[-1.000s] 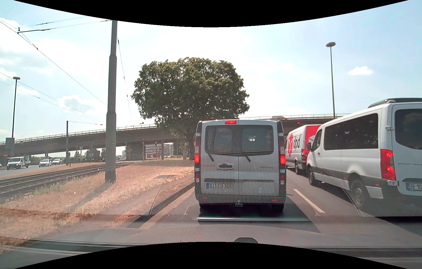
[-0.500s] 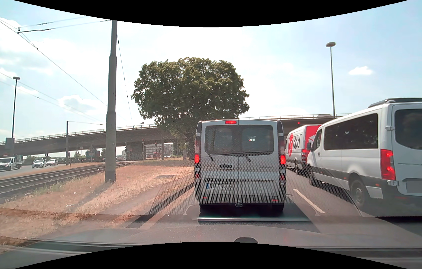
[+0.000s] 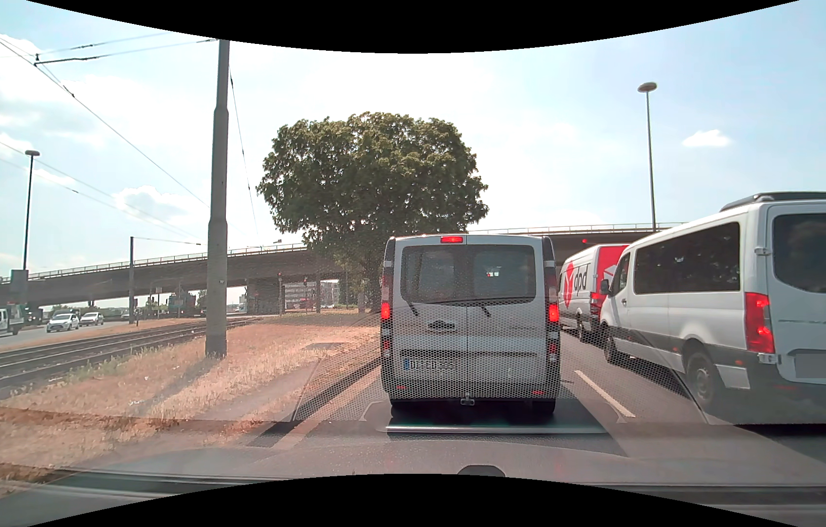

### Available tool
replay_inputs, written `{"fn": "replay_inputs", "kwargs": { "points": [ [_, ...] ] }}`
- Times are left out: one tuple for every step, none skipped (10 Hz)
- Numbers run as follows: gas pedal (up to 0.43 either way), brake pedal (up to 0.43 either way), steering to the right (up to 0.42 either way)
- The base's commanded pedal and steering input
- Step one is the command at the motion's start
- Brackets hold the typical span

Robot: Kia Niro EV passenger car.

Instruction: Follow the waypoints while adhering to traffic rules and regulations

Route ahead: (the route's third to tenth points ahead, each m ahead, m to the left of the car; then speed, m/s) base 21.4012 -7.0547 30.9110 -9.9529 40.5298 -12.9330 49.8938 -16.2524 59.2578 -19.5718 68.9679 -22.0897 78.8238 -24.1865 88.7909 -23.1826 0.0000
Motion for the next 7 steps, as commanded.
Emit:
{"fn": "replay_inputs", "kwargs": {
  "points": [
    [0.000, 0.299, 0.014],
    [0.000, 0.299, 0.014],
    [0.000, 0.299, 0.014],
    [0.000, 0.299, 0.014],
    [0.000, 0.299, 0.014],
    [0.000, 0.299, 0.014],
    [0.000, 0.299, 0.014]
  ]
}}
